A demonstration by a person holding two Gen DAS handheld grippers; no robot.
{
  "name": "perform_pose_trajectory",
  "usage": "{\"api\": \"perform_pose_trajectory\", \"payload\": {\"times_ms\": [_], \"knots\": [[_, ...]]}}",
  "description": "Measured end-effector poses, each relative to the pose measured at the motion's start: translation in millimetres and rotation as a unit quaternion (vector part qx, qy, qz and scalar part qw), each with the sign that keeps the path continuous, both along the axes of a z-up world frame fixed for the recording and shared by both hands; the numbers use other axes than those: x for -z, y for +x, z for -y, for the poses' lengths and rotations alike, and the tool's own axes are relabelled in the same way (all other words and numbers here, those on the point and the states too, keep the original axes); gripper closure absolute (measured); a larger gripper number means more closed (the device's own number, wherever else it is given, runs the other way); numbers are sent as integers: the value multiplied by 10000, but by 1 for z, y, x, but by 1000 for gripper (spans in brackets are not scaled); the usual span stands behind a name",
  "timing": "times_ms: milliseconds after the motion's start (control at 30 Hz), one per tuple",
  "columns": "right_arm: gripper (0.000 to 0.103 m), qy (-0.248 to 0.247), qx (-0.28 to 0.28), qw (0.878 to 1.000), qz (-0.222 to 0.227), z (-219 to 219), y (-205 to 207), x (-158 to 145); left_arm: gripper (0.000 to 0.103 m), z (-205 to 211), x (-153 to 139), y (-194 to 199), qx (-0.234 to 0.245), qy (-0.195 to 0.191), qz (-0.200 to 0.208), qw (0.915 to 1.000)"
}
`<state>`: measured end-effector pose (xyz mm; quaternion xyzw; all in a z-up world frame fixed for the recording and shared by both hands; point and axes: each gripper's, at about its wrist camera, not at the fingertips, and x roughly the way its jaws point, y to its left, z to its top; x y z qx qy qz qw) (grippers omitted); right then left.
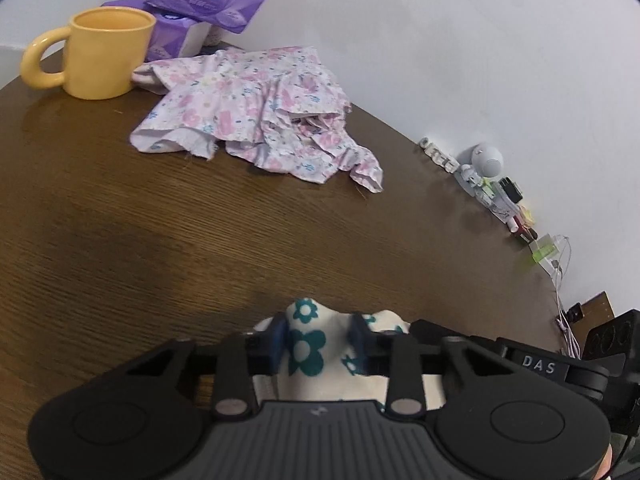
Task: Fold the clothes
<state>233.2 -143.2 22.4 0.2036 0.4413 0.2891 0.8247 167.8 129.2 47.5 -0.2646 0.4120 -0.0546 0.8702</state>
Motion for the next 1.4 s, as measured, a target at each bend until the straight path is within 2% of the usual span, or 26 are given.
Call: {"api": "perform_pose_trajectory", "payload": {"times_ms": [33, 67, 100, 167, 200, 233, 267, 300, 367, 400, 433, 467, 500, 533, 700, 733, 833, 900, 1033, 1167, 1333, 1400], "knots": [[81, 3, 5, 10000, -38, 1, 2, -1, 44, -2, -2, 0, 13, -24, 15, 10000], [71, 15, 24, 10000, -47, 3, 4, -2, 44, -2, -4, 0, 47, -30, 26, 10000], [66, 30, 46, 10000, -47, 4, 5, -3, 43, -1, -4, 1, 63, -23, 7, 10000], [66, 46, 74, 10000, -46, 5, 7, -5, 43, 1, -4, 3, 95, -9, -30, 10000], [66, 61, 63, 9999, -50, 4, 7, -5, 47, 2, -4, 4, 110, -2, -49, 9999], [66, 82, 48, 9999, -55, 3, 6, -5, 65, 3, -3, 5, 132, 17, -46, 9999], [69, 103, 33, 9999, -60, 2, 6, -5, 74, 5, -2, 6, 184, 50, -21, 9998], [80, 124, 19, 9999, -65, 1, 6, -5, 76, 7, -1, 6, 231, 59, -10, 9997], [84, 32, 14, 10000, 10, -1, 3, -6, 73, 5, 1, 5, 172, -8, 37, 9998], [83, -24, 26, 10000, 64, -1, 2, -7, 63, 1, 1, 2, 104, -129, 48, 9999], [82, 41, 41, 10000, 35, 2, 2, -8, 45, -4, 1, 0, 61, -271, 49, 9996], [76, 141, 58, 9999, -17, 6, 1, -8, 40, -8, 0, -5, 9, -398, 64, 9992], [65, 305, 60, 9995, -63, 13, -1, -9, 39, -12, -1, -10, -48, -455, 95, 9989], [62, 409, 54, 9991, -46, 18, -4, -10, 39, -13, -2, -15, -65, -413, 121, 9991], [60, 177, -61, 9995, 253, 30, -32, -14, 45, -16, 3, -20, -271, -350, 85, 9990], [60, 152, -65, 9995, 258, 30, -35, -12, 52, -18, 6, -18, -332, -402, 77, 9986], [60, 75, -39, 9996, 284, 26, -42, -7, 62, -23, 15, -13, -402, -593, 14, 9974], [60, 104, -66, 9996, 260, 23, -46, -4, 65, -24, 21, -12, -395, -723, -35, 9966], [60, 40, -106, 9993, 346, 14, -54, -2, 65, -26, 27, -14, -402, -829, -13, 9957], [60, -192, -111, 9979, 608, 4, -62, -7, 64, -30, 30, -16, -419, -982, 7, 9943], [60, -209, -212, 9970, 717, 11, -72, -15, 44, -21, 14, -34, -205, -664, 24, 9976], [58, -179, -273, 9968, 731, 18, -76, -19, 40, -16, 6, -44, -2, -534, 30, 9986]]}}
